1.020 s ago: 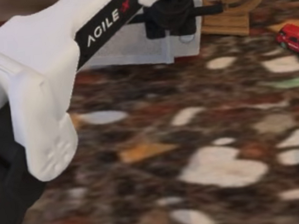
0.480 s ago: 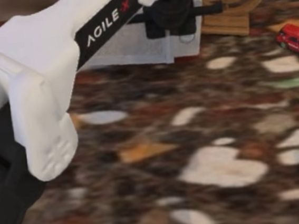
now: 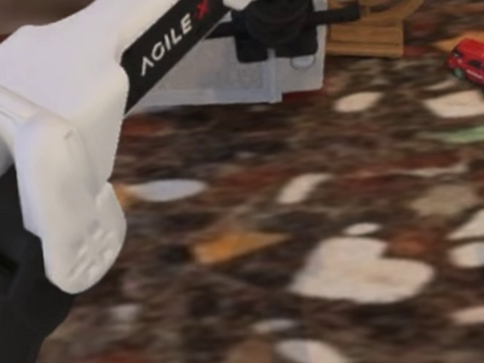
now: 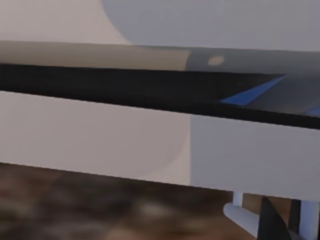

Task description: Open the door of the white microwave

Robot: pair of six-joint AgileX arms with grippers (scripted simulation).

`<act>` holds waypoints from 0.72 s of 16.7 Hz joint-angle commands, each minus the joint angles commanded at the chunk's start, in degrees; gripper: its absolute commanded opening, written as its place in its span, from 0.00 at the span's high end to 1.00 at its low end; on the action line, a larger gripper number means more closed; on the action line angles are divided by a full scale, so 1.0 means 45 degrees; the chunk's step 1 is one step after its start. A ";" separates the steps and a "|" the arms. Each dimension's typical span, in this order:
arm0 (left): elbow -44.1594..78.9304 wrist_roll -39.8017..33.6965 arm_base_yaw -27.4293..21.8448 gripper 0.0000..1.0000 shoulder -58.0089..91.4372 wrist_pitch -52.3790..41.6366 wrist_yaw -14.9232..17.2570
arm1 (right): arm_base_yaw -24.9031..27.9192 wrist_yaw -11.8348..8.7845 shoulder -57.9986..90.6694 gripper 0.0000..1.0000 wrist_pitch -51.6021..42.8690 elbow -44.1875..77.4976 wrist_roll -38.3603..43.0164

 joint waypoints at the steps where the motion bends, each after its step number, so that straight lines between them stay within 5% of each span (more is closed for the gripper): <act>1: 0.0000 0.0000 0.0000 1.00 0.0000 0.0000 0.0000 | 0.0000 0.0000 0.0000 0.00 0.0000 0.0000 0.0000; 12: -0.0505 0.0150 -0.0069 1.00 -0.0327 0.0345 0.0109 | 0.0000 0.0000 0.0000 0.00 0.0000 0.0000 0.0000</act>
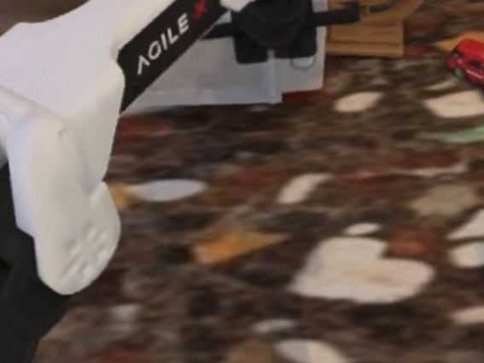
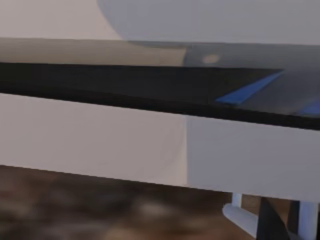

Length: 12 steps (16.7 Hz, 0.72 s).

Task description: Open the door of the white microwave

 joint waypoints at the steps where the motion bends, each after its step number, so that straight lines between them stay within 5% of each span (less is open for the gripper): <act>1: -0.0401 0.0127 0.0025 1.00 -0.0229 0.0209 0.0046 | 0.0000 0.0000 0.0000 0.00 0.0000 0.0000 0.0000; 12: -0.2796 0.0911 0.0098 1.00 -0.1500 0.1454 0.0337 | 0.0000 0.0000 0.0000 0.00 0.0000 0.0000 0.0000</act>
